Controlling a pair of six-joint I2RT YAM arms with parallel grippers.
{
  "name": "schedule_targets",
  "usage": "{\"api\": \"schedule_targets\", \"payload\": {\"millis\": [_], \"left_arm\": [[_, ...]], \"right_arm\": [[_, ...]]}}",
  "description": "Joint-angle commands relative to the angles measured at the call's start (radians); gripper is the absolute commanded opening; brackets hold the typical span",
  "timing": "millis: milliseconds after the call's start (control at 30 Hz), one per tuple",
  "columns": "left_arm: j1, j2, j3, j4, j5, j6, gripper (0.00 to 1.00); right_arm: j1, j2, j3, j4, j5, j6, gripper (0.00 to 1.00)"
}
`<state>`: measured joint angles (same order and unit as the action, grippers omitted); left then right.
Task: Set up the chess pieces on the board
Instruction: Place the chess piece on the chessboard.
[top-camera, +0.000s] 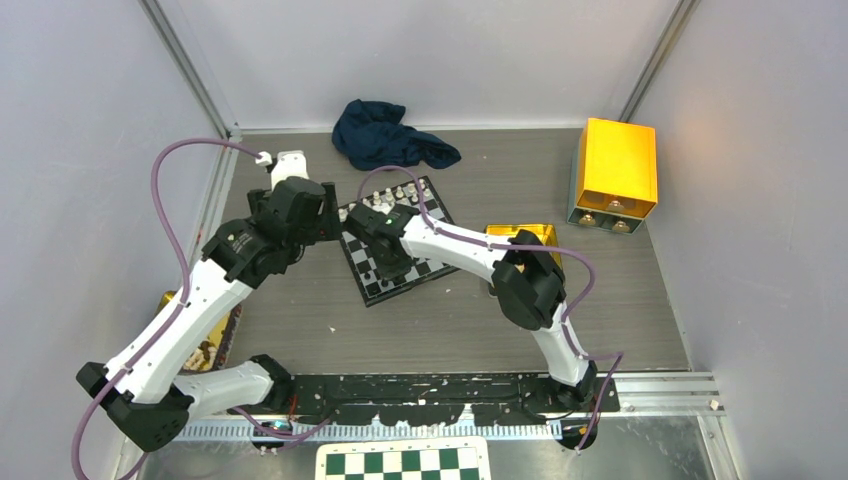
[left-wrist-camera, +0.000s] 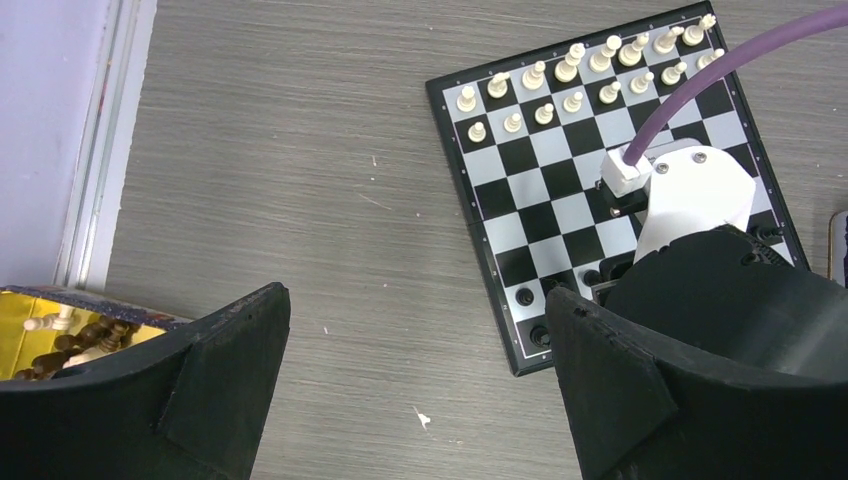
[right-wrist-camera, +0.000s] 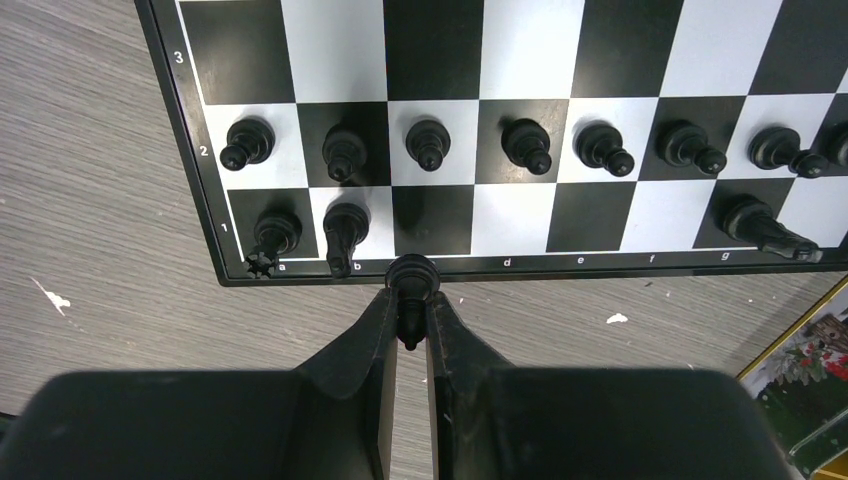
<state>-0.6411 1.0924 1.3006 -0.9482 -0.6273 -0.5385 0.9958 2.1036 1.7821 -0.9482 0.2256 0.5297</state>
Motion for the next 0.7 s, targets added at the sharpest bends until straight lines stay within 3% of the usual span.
{"api": "schedule_targets", "payload": {"millis": [0, 667], "left_arm": [[0.004, -0.024, -0.001, 0.009, -0.031, -0.006, 1.00], [0.004, -0.026, -0.005, -0.006, -0.035, -0.008, 1.00]], "right_arm": [[0.006, -0.002, 0.008, 0.035, 0.004, 0.001, 0.01], [-0.014, 0.027, -0.022, 0.077, 0.008, -0.013, 0.01]]}}
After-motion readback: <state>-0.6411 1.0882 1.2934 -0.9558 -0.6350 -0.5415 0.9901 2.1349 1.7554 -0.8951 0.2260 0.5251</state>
